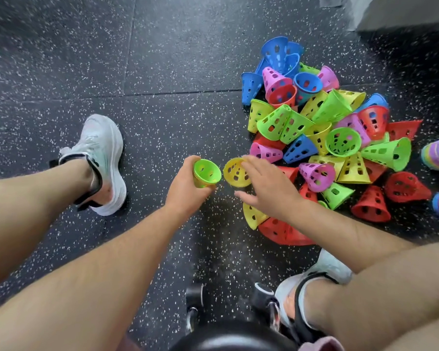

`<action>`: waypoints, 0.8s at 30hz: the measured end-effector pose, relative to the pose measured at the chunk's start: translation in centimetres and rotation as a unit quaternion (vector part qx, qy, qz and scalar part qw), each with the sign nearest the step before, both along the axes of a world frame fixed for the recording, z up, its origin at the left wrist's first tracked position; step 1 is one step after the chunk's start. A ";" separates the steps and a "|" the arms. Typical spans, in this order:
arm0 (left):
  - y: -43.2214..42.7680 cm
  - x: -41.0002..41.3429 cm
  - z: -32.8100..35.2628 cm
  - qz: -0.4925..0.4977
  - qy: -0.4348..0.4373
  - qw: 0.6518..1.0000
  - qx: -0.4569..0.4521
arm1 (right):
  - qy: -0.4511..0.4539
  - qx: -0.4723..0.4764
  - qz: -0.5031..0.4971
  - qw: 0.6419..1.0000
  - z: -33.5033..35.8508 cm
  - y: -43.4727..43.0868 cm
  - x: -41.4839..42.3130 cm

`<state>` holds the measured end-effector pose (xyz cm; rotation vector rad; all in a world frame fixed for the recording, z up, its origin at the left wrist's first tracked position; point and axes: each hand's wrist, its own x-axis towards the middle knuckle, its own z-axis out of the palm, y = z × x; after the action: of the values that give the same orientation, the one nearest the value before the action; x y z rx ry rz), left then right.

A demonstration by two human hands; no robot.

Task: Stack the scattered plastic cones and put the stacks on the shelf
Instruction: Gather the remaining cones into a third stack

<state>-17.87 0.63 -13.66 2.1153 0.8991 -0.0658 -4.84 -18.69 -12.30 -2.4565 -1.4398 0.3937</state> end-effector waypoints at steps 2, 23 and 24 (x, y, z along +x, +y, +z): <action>0.0 0.1 0.0 -0.008 -0.002 1.000 0.005 | 0.012 0.057 -0.065 0.996 0.8 0.1 1.0; -2.4 0.0 0.0 -0.115 0.000 0.993 -0.004 | 0.078 0.057 0.101 0.990 -0.8 -4.1 -0.8; -2.3 -0.1 0.0 -0.114 0.003 0.993 -0.002 | 0.070 0.018 0.124 0.990 -0.9 -4.2 -0.9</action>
<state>-17.99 -1.66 -13.70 2.2062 0.6572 -0.1924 -5.74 -22.91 -13.23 -2.1786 -1.6806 0.5720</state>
